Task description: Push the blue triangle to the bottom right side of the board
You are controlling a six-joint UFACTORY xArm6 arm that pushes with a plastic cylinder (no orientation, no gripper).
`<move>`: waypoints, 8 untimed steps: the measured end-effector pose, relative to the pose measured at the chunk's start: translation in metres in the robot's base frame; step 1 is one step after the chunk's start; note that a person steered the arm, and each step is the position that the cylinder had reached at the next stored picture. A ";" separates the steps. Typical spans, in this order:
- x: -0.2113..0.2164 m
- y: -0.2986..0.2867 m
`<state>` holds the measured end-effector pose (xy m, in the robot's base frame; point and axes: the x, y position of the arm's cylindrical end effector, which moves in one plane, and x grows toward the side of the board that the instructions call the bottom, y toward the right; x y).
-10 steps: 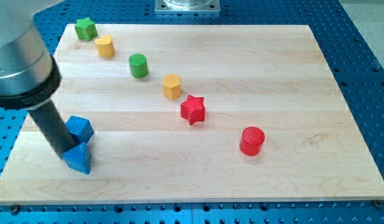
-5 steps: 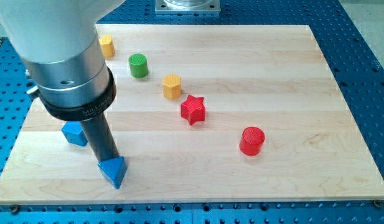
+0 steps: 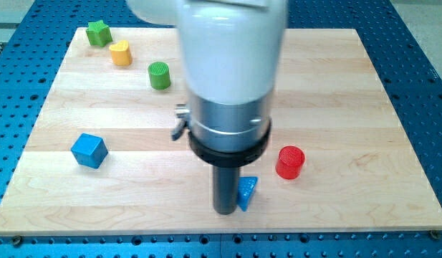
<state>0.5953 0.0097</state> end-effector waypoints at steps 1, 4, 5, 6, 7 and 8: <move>-0.004 -0.025; -0.019 0.061; -0.008 0.055; -0.008 0.104; -0.012 0.105; -0.012 0.133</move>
<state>0.5829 0.1427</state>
